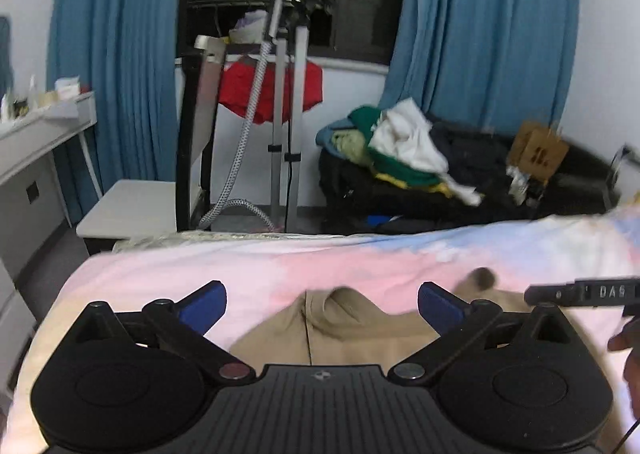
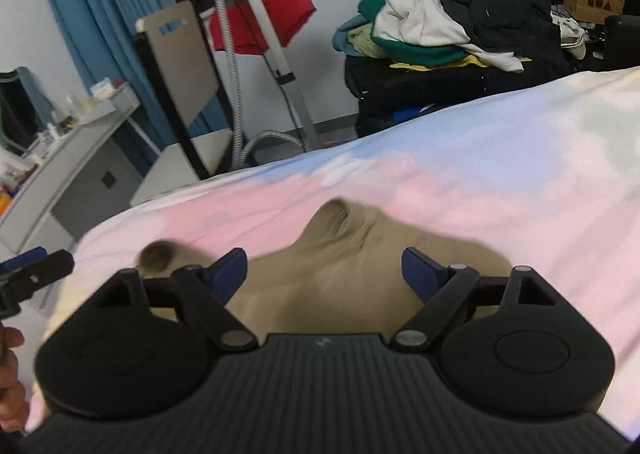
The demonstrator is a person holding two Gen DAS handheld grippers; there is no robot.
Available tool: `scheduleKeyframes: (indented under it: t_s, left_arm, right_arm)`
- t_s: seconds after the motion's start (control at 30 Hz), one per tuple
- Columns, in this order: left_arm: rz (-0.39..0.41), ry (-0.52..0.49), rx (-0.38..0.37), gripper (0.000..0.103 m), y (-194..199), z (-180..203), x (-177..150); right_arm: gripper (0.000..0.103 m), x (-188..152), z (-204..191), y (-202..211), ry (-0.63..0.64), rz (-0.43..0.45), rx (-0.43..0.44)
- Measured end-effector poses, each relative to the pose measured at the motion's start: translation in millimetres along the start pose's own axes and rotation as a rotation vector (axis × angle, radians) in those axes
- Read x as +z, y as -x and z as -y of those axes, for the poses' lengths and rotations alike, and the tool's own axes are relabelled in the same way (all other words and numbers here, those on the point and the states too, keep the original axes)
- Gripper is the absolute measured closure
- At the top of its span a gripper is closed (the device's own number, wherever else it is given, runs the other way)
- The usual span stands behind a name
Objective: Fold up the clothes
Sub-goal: 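Lower the tan T-shirt onto the bed with both tools, laying it flat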
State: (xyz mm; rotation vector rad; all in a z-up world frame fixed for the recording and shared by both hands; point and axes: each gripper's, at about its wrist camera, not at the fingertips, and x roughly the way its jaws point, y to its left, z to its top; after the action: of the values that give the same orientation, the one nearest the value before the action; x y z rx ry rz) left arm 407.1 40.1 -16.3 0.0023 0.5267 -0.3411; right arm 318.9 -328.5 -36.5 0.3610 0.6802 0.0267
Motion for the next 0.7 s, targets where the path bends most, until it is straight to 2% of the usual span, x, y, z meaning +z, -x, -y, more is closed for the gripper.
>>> scheduleKeyframes:
  t_s: [0.17, 0.33, 0.43, 0.53, 0.63, 0.7]
  left_arm:
    - [0.013, 0.188, 0.032, 0.002, 85.7, -45.9, -36.4]
    - [0.028, 0.483, 0.038, 0.004, 145.3, -105.3, -87.4]
    - [-0.010, 0.632, 0.047, 0.009, 165.0, -137.3, -110.1]
    - [-0.055, 0.716, 0.081, 0.012, 178.9, -157.9, -127.5]
    - [-0.099, 0.854, 0.069, 0.025, 172.7, -177.7, -146.6]
    - [-0.115, 0.949, 0.049, 0.034, 163.7, -189.0, -159.6]
  right_arm:
    - [0.017, -42.5, -20.6, 81.4, 0.057, 0.054, 0.022]
    - [0.017, -97.3, -29.8, 162.2, 0.006, 0.131, 0.063]
    - [0.017, -129.2, -23.5, 196.0, -0.078, 0.162, 0.110]
    - [0.018, -153.7, -10.9, 209.5, -0.154, 0.162, 0.126]
    - [0.019, -176.2, 2.7, 218.7, -0.228, 0.156, 0.132]
    - [0.027, -183.0, 12.1, 214.9, -0.267, 0.143, 0.128]
